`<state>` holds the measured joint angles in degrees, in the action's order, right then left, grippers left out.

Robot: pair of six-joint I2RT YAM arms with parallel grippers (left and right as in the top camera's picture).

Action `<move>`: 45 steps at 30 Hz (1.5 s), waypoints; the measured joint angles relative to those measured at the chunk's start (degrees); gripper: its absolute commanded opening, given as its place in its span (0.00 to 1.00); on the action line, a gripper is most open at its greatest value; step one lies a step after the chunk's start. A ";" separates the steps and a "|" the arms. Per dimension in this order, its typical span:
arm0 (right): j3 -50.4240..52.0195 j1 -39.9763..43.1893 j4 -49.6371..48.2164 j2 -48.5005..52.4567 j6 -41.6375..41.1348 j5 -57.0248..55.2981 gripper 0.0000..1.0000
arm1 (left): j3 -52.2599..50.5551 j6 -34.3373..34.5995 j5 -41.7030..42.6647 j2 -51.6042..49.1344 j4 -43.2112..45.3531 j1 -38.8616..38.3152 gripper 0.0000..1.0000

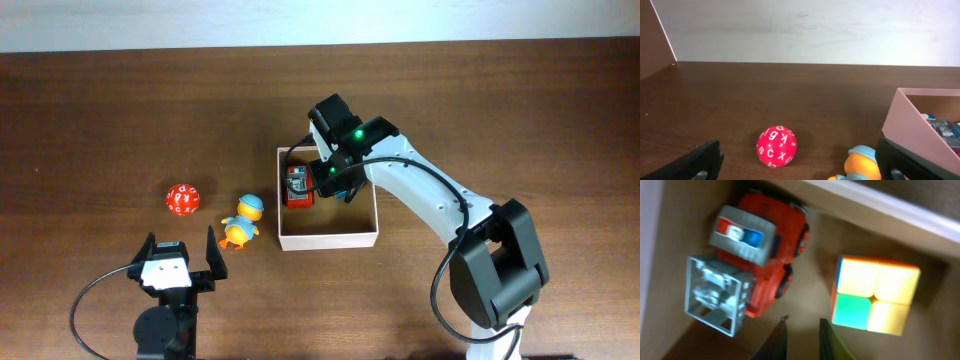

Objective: Pack container
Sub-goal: 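Lower the cube into the box beside the truck, then open the right gripper, release the cube, and lift out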

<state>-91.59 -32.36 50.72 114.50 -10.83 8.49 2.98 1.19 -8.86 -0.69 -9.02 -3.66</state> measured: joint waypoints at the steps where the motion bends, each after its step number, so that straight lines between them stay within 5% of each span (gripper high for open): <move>1: 0.04 0.00 -0.42 0.00 0.50 0.35 0.17 | 0.00 0.00 0.00 0.00 0.00 0.00 0.99; 45: 3.61 2.69 -9.31 3.98 7.02 -2.93 0.15 | 0.00 0.00 0.00 0.00 0.00 0.00 0.99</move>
<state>-87.99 -29.67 41.41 118.48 -3.81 5.56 2.98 1.19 -8.86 -0.69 -9.02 -3.66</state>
